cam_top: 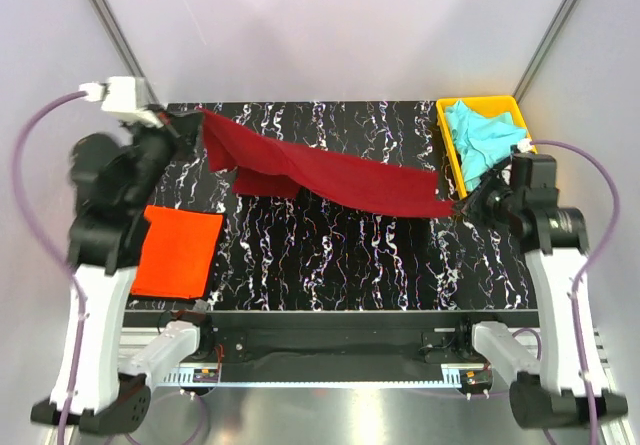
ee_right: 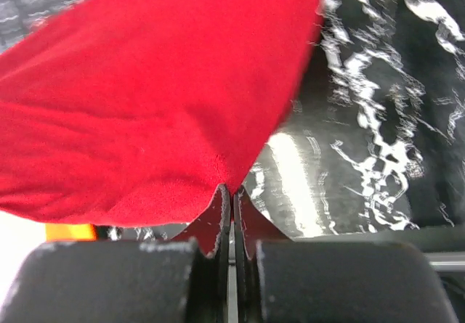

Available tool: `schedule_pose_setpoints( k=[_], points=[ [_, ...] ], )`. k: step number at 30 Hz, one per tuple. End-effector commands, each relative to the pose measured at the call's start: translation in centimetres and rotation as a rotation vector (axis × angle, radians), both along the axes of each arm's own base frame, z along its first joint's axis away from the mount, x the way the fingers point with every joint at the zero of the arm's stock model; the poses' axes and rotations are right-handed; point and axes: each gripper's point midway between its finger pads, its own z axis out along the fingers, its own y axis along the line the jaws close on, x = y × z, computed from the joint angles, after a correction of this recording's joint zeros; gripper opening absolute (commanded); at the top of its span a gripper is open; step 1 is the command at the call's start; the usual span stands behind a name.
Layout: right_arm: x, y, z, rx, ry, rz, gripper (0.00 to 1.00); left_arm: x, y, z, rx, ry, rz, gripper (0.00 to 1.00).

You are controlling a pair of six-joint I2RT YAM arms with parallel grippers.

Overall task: Fold and stack the t-shirts
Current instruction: Flatten the tshirt out

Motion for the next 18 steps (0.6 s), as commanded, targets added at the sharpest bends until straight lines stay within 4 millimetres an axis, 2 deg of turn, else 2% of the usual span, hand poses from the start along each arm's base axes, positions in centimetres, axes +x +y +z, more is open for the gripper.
schedule_pose_setpoints(
  k=[1,2,3,4,7,8,9,11,12,14,15,18],
  points=[
    [-3.9,2.3,5.8,0.006,-0.164,0.17,0.0,-8.0,0.8,12.5,0.044,-0.447,-0.033,0.0],
    [-4.6,2.5,6.9,0.012,-0.205,0.184,0.0,-9.7,1.2,14.0,0.048,-0.508,-0.02,0.0],
    [-5.9,2.7,9.2,0.015,-0.291,0.195,0.0,-10.9,1.9,15.1,0.067,-0.553,0.009,0.0],
    [-6.8,3.0,10.2,0.023,-0.333,0.211,0.0,-13.2,2.5,17.1,0.07,-0.621,0.03,0.0],
    [-10.0,4.0,14.2,0.062,-0.482,0.261,0.0,-18.6,4.6,20.5,0.072,-0.756,0.111,0.0],
    [-10.7,4.1,15.2,0.074,-0.512,0.264,0.0,-19.9,5.3,21.3,0.074,-0.79,0.141,0.0],
    [-11.9,4.2,17.0,0.075,-0.573,0.271,0.0,-21.0,5.7,22.0,0.07,-0.816,0.156,0.0],
    [-13.1,4.4,18.5,0.094,-0.605,0.274,0.0,-22.6,6.2,23.2,0.065,-0.859,0.169,0.0],
    [-13.8,4.4,20.0,0.095,-0.644,0.271,0.0,-23.6,6.5,24.4,0.051,-0.893,0.176,0.0],
    [-14.4,4.3,21.1,0.106,-0.665,0.253,0.0,-24.5,6.9,25.8,0.059,-0.945,0.194,0.0],
    [-14.6,4.2,22.0,0.108,-0.681,0.244,0.0,-24.2,6.9,26.4,0.067,-0.959,0.204,0.0],
    [-13.4,3.1,21.1,0.086,-0.624,0.166,0.0,-21.9,6.6,27.1,0.087,-0.963,0.217,0.0]
  ],
)
